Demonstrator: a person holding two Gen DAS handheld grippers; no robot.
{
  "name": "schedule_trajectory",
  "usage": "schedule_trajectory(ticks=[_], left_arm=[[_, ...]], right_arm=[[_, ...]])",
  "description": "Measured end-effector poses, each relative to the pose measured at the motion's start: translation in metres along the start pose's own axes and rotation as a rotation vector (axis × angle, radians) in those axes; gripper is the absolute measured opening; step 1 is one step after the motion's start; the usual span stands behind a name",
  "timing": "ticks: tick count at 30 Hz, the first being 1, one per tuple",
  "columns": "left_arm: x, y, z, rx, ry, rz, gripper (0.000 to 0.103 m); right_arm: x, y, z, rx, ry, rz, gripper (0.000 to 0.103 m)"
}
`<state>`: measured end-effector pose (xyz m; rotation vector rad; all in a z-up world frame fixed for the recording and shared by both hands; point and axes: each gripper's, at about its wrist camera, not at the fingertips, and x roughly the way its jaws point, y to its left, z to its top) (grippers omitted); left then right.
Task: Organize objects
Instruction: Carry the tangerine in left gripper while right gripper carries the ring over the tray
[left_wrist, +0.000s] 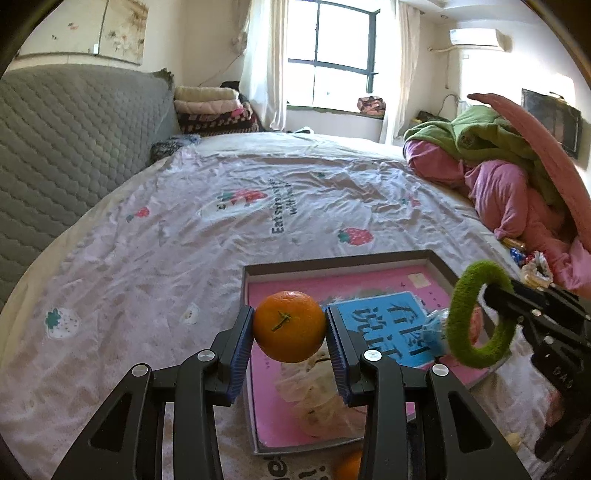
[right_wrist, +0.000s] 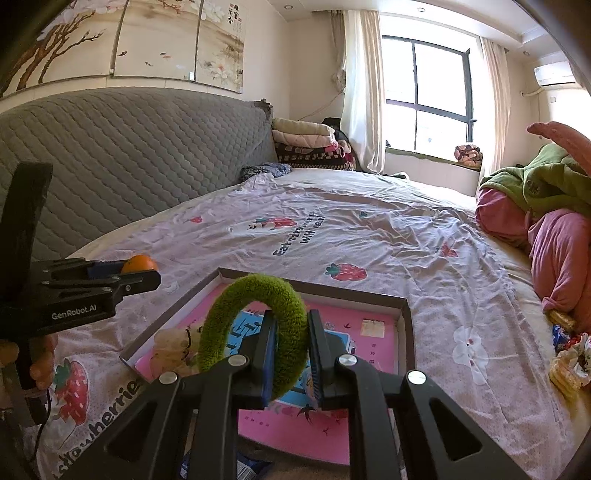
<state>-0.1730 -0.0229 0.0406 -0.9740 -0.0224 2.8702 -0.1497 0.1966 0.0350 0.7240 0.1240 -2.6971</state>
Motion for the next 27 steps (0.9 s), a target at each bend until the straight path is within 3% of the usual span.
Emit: schedule_trajectory(ticks=[12, 27], left_arm=[[0.024, -0.008, -0.016, 0.038, 0.067, 0.004, 0.039], [0.049, -0.021, -0.035, 0.079, 0.155, -0.028, 0.039]], right_arm=[[0.011, 0.008, -0.004, -0.026, 0.032, 0.027, 0.017], [0.044, 0.015, -0.023, -0.062, 0.192, 0.003, 0.017]])
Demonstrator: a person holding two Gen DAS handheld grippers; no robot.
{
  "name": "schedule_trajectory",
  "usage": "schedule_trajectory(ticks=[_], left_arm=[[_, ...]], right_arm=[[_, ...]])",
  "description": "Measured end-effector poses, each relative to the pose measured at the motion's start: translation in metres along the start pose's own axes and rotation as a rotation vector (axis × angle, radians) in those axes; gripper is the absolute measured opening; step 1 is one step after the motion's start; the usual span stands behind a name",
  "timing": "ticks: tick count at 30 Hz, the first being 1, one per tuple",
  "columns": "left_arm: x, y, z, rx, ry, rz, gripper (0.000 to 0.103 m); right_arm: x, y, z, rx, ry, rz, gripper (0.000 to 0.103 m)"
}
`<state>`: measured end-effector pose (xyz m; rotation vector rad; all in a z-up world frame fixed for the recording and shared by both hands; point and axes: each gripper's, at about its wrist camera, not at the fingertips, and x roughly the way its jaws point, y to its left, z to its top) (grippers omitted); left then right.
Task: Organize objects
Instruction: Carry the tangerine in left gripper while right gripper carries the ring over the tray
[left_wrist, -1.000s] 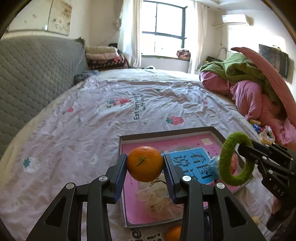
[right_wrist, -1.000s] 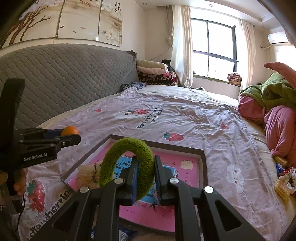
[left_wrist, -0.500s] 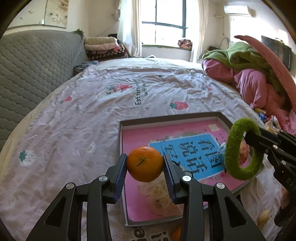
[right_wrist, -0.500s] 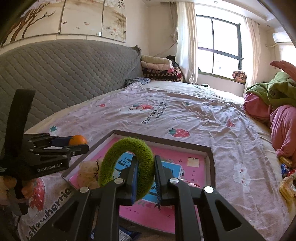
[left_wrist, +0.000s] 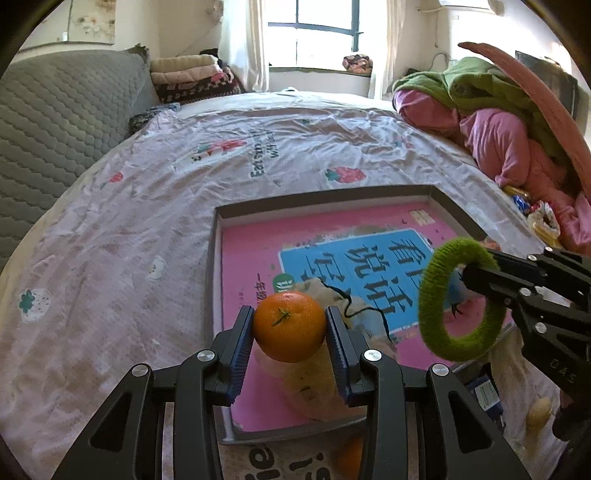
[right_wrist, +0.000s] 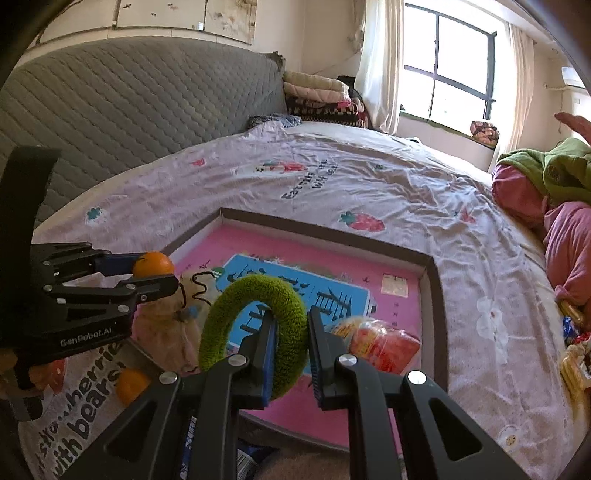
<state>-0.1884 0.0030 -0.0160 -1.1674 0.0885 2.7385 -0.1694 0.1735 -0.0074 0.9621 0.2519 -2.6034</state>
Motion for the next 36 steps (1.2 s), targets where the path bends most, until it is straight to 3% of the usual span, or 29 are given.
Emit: schedule_trajectory(ticks=[11, 25, 36], left_arm=[[0.013, -0.010, -0.009, 0.033, 0.046, -0.019, 0.040], [0.019, -0.010, -0.012, 0.037, 0.068, -0.015, 0.040], [0.017, -0.013, -0.013, 0.034, 0.089, -0.011, 0.040]], right_arm=[[0.017, 0.001, -0.009, -0.025, 0.050, -0.056, 0.017], [0.035, 0.005, -0.020, -0.066, 0.159, -0.067, 0.017], [0.038, -0.004, -0.022, -0.012, 0.200, -0.056, 0.017]])
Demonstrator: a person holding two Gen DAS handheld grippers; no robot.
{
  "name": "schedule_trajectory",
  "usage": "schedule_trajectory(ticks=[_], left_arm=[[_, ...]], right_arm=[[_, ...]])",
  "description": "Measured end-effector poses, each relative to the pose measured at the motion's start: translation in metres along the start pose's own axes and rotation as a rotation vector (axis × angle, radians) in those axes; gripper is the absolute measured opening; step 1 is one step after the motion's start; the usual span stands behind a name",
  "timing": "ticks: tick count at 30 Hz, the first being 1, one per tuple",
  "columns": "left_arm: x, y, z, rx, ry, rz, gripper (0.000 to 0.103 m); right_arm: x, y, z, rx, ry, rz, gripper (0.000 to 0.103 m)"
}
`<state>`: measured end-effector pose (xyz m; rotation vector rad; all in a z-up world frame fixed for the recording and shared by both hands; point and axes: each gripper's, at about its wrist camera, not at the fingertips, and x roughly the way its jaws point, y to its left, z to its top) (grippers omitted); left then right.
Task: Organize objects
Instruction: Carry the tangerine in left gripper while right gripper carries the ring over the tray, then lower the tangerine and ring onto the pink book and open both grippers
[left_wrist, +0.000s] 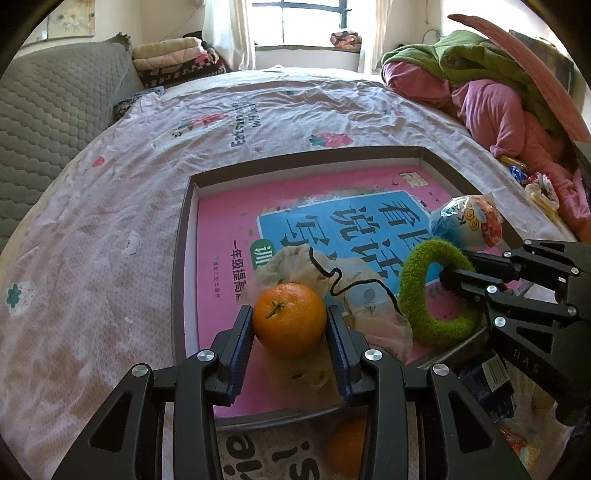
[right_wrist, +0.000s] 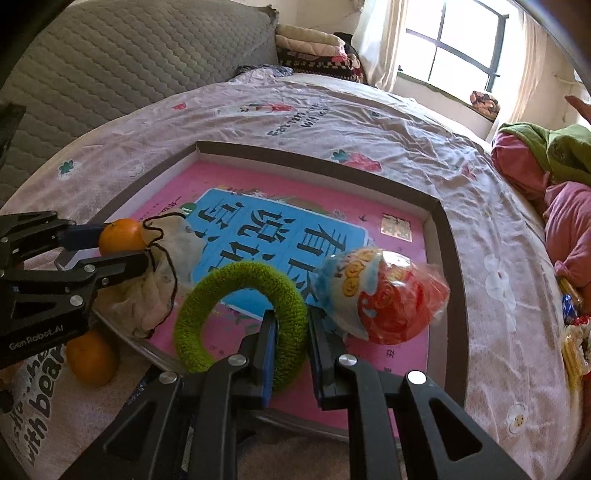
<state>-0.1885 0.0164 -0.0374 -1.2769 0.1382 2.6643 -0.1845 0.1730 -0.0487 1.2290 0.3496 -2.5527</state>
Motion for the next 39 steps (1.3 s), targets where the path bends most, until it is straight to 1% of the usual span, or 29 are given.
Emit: schedule_trajectory(ticks=[2, 6, 12, 22, 29, 33, 39], left_arm=[[-0.002, -0.002, 0.000, 0.001, -0.002, -0.007, 0.040], [0.000, -0.003, -0.001, 0.011, 0.012, 0.003, 0.040], [0.002, 0.002, 0.000, -0.013, 0.036, -0.012, 0.041], [0.000, 0.005, 0.000, -0.015, 0.044, -0.015, 0.041], [-0.003, 0.010, 0.000, -0.033, 0.042, -0.019, 0.045], [-0.005, 0.009, 0.000, -0.024, 0.037, -0.019, 0.045], [-0.007, 0.012, 0.000, -0.034, 0.039, -0.018, 0.046]], right_arm=[[0.000, -0.001, 0.000, 0.003, 0.006, 0.001, 0.017], [0.000, -0.001, 0.000, 0.012, 0.014, 0.006, 0.017], [0.000, -0.003, 0.000, 0.035, 0.029, 0.019, 0.017], [0.001, -0.008, 0.000, 0.069, 0.052, 0.041, 0.017], [-0.001, -0.007, 0.001, 0.060, 0.053, 0.034, 0.018], [-0.001, -0.005, 0.001, 0.055, 0.051, 0.038, 0.021], [-0.006, -0.003, 0.002, 0.047, 0.037, 0.043, 0.022]])
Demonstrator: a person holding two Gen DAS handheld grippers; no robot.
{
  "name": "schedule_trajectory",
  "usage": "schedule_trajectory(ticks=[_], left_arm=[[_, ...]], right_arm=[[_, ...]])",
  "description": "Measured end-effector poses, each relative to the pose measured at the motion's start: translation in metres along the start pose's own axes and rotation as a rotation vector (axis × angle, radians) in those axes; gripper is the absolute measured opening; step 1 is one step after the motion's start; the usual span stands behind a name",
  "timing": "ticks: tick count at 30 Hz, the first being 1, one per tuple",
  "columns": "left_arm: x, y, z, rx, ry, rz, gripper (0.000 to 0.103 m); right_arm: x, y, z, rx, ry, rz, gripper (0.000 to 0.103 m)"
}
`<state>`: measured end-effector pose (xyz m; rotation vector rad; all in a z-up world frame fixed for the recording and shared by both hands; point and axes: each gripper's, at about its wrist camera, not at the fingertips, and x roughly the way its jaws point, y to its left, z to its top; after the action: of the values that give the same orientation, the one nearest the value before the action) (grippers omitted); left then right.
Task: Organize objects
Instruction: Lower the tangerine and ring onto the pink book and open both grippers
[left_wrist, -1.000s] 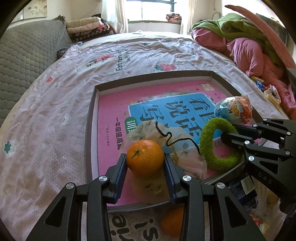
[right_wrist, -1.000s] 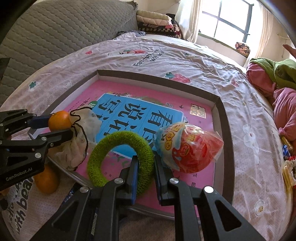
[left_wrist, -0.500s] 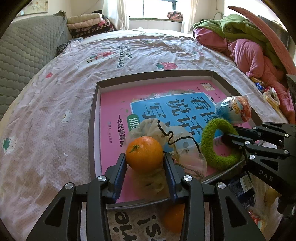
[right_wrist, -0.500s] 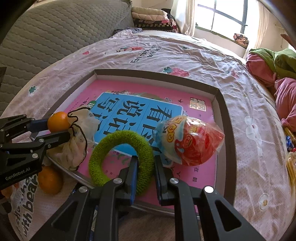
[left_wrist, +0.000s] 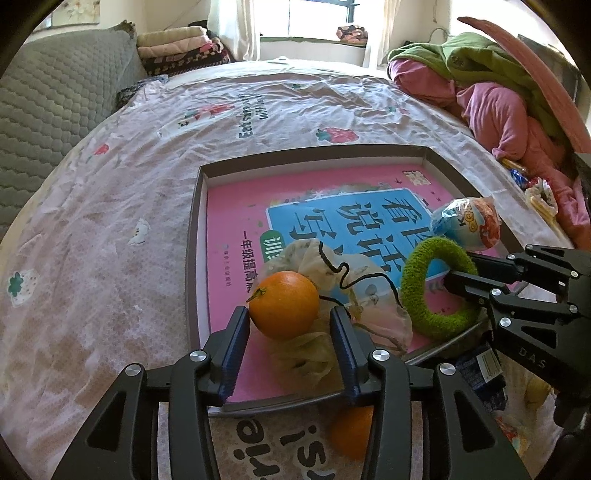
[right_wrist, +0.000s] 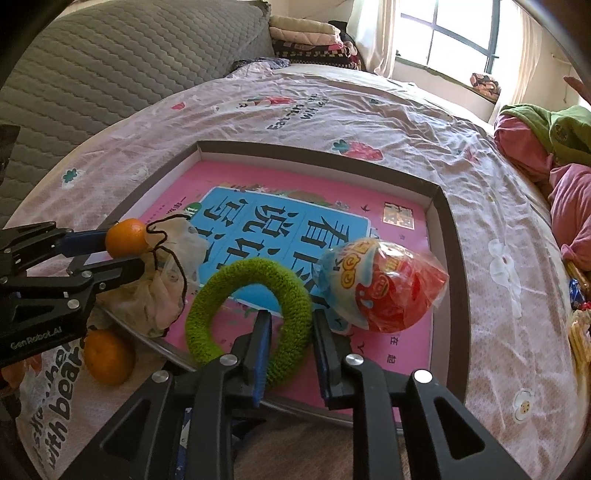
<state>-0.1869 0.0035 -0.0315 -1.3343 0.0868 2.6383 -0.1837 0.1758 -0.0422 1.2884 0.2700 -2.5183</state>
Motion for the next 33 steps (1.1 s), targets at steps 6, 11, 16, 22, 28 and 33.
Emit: schedule_trajectory(ticks=[6, 11, 16, 22, 28, 33], left_arm=[[-0.002, 0.008, 0.001, -0.023, -0.002, 0.003, 0.049], [-0.004, 0.014, 0.000, -0.039, -0.006, 0.003, 0.049], [-0.006, 0.019, 0.000, -0.052, -0.008, 0.002, 0.049], [-0.010, 0.023, 0.000, -0.066, -0.017, 0.008, 0.049], [-0.014, 0.022, 0.000, -0.061, -0.026, 0.007, 0.049], [-0.018, 0.019, 0.000, -0.050, -0.035, 0.010, 0.049]], right_arm=[[-0.004, 0.000, 0.001, 0.000, -0.008, 0.008, 0.022], [-0.007, 0.001, 0.002, -0.001, -0.013, 0.011, 0.022], [-0.008, 0.002, 0.002, -0.004, -0.015, 0.013, 0.022], [-0.012, 0.001, 0.003, -0.005, -0.024, 0.015, 0.022], [-0.016, -0.001, 0.005, 0.004, -0.032, 0.017, 0.022], [-0.019, -0.001, 0.006, 0.005, -0.038, 0.020, 0.022]])
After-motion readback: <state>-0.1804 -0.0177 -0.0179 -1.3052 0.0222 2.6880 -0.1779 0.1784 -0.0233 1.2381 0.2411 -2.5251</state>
